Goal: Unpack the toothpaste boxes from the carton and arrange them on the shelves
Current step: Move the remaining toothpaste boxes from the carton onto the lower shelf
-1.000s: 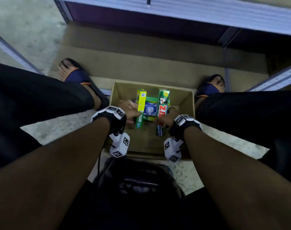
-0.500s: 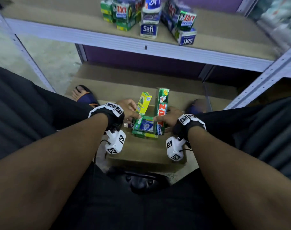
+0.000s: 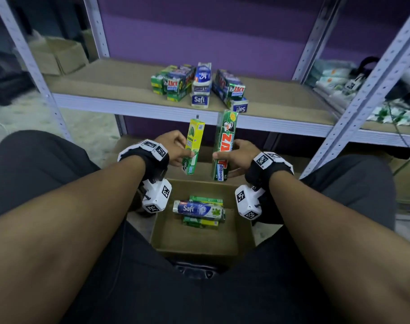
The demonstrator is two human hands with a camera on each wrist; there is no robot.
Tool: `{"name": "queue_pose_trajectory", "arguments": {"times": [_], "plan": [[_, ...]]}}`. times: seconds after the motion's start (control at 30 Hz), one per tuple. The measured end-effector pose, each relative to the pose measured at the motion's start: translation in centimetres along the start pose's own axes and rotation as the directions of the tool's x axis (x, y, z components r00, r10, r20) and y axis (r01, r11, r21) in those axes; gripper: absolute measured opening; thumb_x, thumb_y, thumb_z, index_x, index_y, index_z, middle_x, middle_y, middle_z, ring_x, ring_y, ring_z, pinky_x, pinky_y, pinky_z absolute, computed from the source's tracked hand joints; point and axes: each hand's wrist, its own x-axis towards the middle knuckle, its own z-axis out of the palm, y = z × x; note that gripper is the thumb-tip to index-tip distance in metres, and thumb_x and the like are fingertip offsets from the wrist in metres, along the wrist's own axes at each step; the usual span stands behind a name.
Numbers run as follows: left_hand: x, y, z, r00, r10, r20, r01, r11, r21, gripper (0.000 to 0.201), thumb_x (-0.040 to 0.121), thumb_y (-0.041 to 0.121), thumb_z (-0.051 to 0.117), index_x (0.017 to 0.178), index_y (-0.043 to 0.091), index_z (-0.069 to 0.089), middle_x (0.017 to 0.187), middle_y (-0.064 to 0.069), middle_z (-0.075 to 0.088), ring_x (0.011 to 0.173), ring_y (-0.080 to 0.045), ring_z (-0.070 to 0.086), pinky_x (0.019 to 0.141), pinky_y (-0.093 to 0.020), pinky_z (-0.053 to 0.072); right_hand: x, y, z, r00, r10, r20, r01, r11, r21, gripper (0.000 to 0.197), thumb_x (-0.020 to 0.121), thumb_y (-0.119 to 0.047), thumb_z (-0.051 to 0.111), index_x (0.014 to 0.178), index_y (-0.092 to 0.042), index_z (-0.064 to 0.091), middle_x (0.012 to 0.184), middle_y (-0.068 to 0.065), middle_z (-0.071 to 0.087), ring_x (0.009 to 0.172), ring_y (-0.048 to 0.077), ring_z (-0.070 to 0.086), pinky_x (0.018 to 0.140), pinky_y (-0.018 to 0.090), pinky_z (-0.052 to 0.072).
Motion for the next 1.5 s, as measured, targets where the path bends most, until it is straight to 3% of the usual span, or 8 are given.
{"name": "queue_pose_trajectory", "arguments": {"times": [0.37,0.57,0.73,0.97,1.07,1.17,1.3,1.5], "plan": [[3.7,8.6,-7.9,0.957,0.145,-0.250,-0.119,0.986,0.116,0.031,0.079,0.033,0.078,0.093,0.016,0.056,0.083,-0.008,0.064,0.068,-0.027,0.070,0.062,-0.047,0.062,2.4,-13.0,-2.2,0.987,-0.152,-0.057,0.152,0.988,-0.001,0.041,0.074,-0.042,0.084,0.094,-0.011,0.066,0.083,0.012,0.075,0.064,0.032,0.074,0.054,0.041,0.060],[8.1,11.5,-11.2,0.902,0.203,-0.380,-0.088,0.950,0.299,0.032,0.077,0.045,0.074,0.086,0.018,0.058,0.087,-0.010,0.070,0.082,-0.032,0.070,0.077,-0.042,0.059,5.8,-18.9,-2.7,0.984,-0.154,-0.095,0.151,0.988,-0.037,0.054,0.073,-0.051,0.082,0.089,-0.006,0.057,0.071,0.015,0.070,0.049,0.026,0.070,0.049,0.038,0.057],[12.0,12.7,-13.3,0.879,0.239,-0.412,-0.022,0.885,0.466,0.031,0.081,0.048,0.066,0.075,0.021,0.053,0.074,-0.006,0.055,0.068,-0.025,0.051,0.063,-0.030,0.040,9.7,-21.8,-3.0,0.974,-0.188,-0.129,0.150,0.954,-0.260,0.060,0.065,-0.061,0.080,0.088,-0.009,0.061,0.090,0.016,0.071,0.074,0.037,0.072,0.069,0.053,0.061],[16.2,13.2,-14.8,0.907,0.209,-0.367,0.073,0.777,0.625,0.035,0.083,0.052,0.063,0.085,0.017,0.059,0.068,-0.004,0.051,0.063,-0.024,0.048,0.051,-0.029,0.032,15.4,-24.1,-3.8,0.942,-0.290,-0.168,0.068,0.658,-0.750,0.072,0.054,-0.082,0.061,0.083,-0.016,0.063,0.081,0.006,0.066,0.068,0.025,0.062,0.064,0.031,0.047],[17.7,13.1,-14.8,0.928,0.167,-0.335,0.092,0.766,0.636,0.039,0.083,0.051,0.065,0.093,0.014,0.058,0.084,-0.009,0.060,0.077,-0.028,0.055,0.063,-0.030,0.039,16.9,-24.1,-3.8,0.935,-0.326,-0.139,0.067,0.547,-0.834,0.057,0.072,-0.063,0.060,0.073,-0.007,0.054,0.073,0.019,0.060,0.051,0.022,0.047,0.056,0.026,0.040],[18.9,12.6,-14.4,0.932,0.152,-0.329,0.088,0.784,0.614,0.038,0.082,0.049,0.067,0.088,0.013,0.056,0.081,-0.009,0.058,0.074,-0.027,0.053,0.064,-0.030,0.041,18.1,-23.7,-3.4,0.923,-0.371,-0.104,0.085,0.460,-0.884,0.040,0.081,-0.049,0.060,0.071,-0.011,0.055,0.071,0.003,0.062,0.050,0.022,0.044,0.055,0.025,0.040],[20.4,11.5,-13.8,0.936,0.145,-0.321,0.074,0.809,0.583,0.050,0.078,0.055,0.069,0.097,0.009,0.063,0.092,-0.012,0.067,0.086,-0.031,0.064,0.076,-0.037,0.052,19.8,-22.6,-2.2,0.922,-0.367,-0.124,0.119,0.572,-0.812,0.052,0.081,-0.050,0.066,0.116,-0.014,0.057,0.119,0.011,0.059,0.104,0.035,0.060,0.084,0.040,0.048],[21.3,10.4,-13.1,0.928,0.220,-0.300,-0.023,0.839,0.544,0.045,0.079,0.054,0.070,0.115,0.029,0.066,0.110,-0.007,0.067,0.077,-0.020,0.059,0.072,-0.023,0.041,20.6,-22.5,-0.7,0.910,-0.392,-0.133,0.107,0.534,-0.839,0.053,0.068,-0.070,0.052,0.080,-0.022,0.034,0.066,-0.004,0.033,0.053,0.017,0.037,0.047,0.023,0.026]]}}
